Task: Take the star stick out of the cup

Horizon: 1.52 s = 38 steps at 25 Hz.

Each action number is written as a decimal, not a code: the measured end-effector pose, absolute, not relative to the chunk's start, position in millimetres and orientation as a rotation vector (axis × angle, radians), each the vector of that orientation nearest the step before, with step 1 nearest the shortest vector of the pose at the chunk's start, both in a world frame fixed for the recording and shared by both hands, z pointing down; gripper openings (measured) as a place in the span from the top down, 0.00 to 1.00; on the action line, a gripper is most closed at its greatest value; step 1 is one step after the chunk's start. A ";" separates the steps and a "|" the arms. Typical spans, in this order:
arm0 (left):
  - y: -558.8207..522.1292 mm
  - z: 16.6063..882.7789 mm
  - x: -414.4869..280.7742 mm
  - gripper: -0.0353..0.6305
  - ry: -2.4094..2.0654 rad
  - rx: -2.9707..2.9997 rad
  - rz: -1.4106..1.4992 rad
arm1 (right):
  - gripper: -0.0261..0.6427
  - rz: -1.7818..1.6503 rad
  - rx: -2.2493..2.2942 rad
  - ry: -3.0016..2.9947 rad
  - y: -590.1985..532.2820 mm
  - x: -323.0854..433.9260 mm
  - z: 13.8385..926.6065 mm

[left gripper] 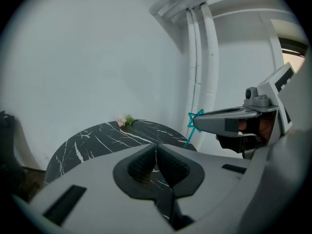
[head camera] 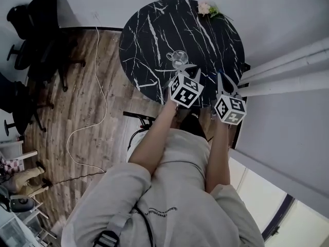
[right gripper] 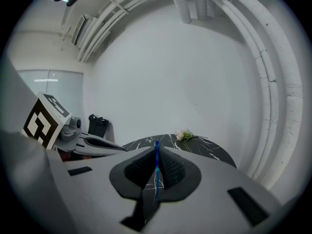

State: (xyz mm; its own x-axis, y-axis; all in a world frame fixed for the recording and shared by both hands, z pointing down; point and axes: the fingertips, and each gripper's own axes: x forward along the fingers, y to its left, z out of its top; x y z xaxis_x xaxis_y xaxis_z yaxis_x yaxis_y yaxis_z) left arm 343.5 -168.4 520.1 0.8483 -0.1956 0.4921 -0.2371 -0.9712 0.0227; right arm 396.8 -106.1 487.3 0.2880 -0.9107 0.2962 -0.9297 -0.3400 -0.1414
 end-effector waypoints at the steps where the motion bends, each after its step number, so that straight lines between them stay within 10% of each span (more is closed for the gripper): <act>1: -171.4 519.8 341.4 0.91 -0.360 2.941 0.770 | 0.89 0.514 2.468 -1.774 -107.9 395.9 489.0; 38: -180.1 500.0 326.0 0.91 -0.442 2.933 0.721 | 0.89 0.582 2.302 -1.901 -125.7 356.1 495.0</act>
